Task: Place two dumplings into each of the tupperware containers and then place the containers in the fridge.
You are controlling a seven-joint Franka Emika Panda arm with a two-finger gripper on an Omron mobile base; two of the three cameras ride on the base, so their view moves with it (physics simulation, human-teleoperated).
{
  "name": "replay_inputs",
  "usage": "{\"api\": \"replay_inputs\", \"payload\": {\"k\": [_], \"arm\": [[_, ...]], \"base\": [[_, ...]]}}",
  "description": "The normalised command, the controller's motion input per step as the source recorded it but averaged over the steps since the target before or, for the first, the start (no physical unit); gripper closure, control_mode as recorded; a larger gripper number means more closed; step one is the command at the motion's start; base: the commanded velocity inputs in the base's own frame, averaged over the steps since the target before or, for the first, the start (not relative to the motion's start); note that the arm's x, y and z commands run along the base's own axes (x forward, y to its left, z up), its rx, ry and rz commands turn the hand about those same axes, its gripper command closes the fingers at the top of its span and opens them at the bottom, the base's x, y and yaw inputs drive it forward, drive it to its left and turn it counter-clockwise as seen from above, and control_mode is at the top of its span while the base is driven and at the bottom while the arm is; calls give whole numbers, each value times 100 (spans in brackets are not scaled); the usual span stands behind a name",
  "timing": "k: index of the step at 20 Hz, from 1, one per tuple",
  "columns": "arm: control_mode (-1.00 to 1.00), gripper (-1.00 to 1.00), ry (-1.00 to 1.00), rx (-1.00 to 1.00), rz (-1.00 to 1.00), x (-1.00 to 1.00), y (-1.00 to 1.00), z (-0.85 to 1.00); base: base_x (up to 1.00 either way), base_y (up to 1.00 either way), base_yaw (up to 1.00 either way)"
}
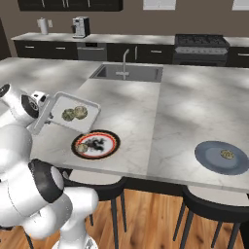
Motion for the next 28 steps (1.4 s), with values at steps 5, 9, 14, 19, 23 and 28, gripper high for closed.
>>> {"api": "replay_inputs", "payload": {"k": [5,9,14,19,23,28], "arm": [[-100,100,43,-14,0,-79,-99,44],[-100,100,56,-45,0,-88,-83,10],[-100,100,48,-59,0,-85,-70,0],[-100,100,24,-6,3,-63,-63,-10],[-100,100,2,27,15,-30,-27,-30],[-100,100,-3,40,27,0,0,-17]], "base": [[0,0,0],[0,0,0],[0,0,0],[0,0,0],[0,0,0],[0,0,0]]}}
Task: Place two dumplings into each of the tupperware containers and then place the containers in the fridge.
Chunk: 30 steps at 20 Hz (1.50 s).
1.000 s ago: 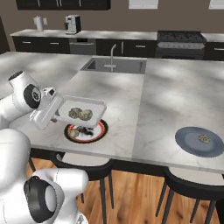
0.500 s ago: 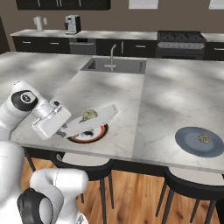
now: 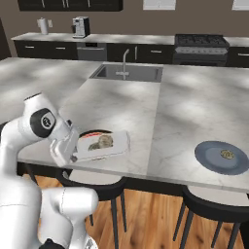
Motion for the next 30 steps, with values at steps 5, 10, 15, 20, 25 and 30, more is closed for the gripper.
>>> {"api": "replay_inputs", "payload": {"k": [5,10,15,20,25,30], "arm": [[-100,100,-17,38,23,0,0,-3],[-100,100,-29,22,8,0,10,0],[-100,100,-25,4,0,0,35,-7],[-100,100,-1,-12,0,0,24,-3],[-100,100,1,-8,0,0,-2,-10],[-100,100,0,0,0,0,-2,-1]], "base": [[0,0,0],[0,0,0],[0,0,0],[0,0,0],[0,0,0],[0,0,0]]}}
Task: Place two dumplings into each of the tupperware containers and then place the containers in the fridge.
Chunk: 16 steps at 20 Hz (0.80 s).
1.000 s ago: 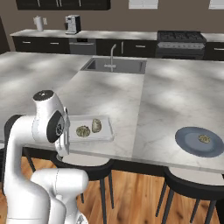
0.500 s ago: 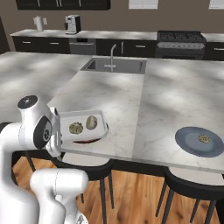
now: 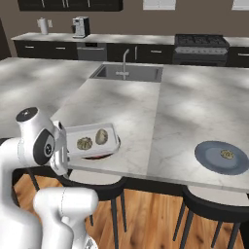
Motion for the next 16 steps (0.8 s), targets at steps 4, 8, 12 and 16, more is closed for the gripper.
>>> {"api": "replay_inputs", "payload": {"k": [4,8,12,16], "arm": [[100,100,0,0,-4,0,-3,0],[100,100,0,0,0,0,0,0],[100,100,0,0,0,0,0,0],[100,100,0,0,0,0,0,0]], "base": [[0,0,-7],[0,-9,-35],[0,-14,-47],[-2,-20,-50]]}}
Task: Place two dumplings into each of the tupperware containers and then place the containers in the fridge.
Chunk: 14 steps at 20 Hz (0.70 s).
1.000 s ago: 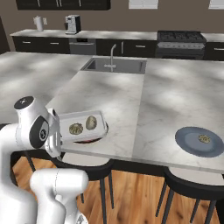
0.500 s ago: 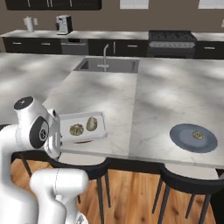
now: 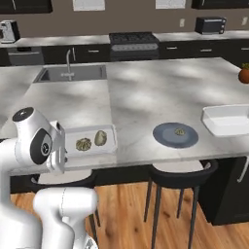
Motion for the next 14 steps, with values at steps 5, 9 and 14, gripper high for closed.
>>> {"api": "replay_inputs", "payload": {"k": [5,9,14], "arm": [[100,100,0,0,0,0,0,0],[100,100,0,0,0,0,0,0],[100,100,0,0,0,0,0,0]], "base": [[-5,-62,-45],[-3,-70,-45],[0,-72,-41]]}}
